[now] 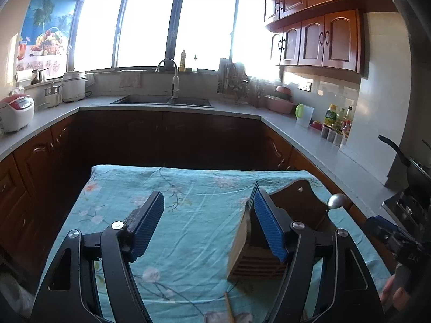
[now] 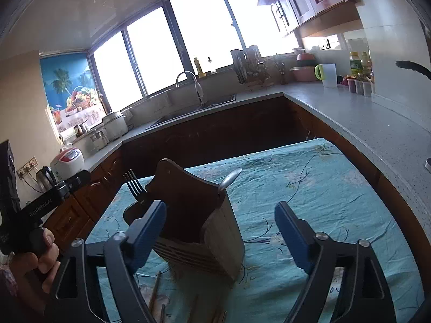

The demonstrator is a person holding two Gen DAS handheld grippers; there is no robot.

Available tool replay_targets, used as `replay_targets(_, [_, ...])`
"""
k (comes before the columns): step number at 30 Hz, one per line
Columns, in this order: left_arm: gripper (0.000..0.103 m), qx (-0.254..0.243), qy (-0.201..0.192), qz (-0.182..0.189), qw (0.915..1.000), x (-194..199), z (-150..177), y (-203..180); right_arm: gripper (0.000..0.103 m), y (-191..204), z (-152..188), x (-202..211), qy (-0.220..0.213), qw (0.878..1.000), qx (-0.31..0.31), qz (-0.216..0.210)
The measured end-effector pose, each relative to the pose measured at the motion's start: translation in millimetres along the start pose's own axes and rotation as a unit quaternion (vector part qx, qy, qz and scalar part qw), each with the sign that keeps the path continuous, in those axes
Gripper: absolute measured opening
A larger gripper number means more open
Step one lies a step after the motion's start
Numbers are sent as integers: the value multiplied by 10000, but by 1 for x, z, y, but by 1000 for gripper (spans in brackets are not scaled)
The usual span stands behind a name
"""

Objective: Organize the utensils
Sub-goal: 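Open both grippers to release the fork and spoon into the caddy, then grasp a wooden chopstick with the left gripper while the right gripper grasps another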

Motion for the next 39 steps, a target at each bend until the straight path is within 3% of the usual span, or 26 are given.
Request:
replay_targets(3, [79,87,156,-145,9997,9,20,22,101,3,5,19,-133,9999,-51,-30])
replay_targets(12, [81,399,753,-281,9960,40,88,66,101,22,37,66,-201,9998,9,24])
replay_targets(20, [81,494,1169,-225,9917,63,135,76,101,26,72,98,-139,9998,-78,103])
replay_targets(30, [81,346,1477,-133,9883,70,165,70,101,31,111,102,139,9994,-226,203])
replay_targets(39, [81,145,1740,-153,9845,61,175,63,101,36,126,91,350,9989,-276,152])
Point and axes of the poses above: each gripper's, at about its wrist camera, not at the fingertips, and x roughly against the way its jaws point, y to its left, z to its underside, the point moved 8 cm from there along -x, roughly the way its jaws point, and after that the axes turned 15 degrees about -z, right-handed, at the moved point
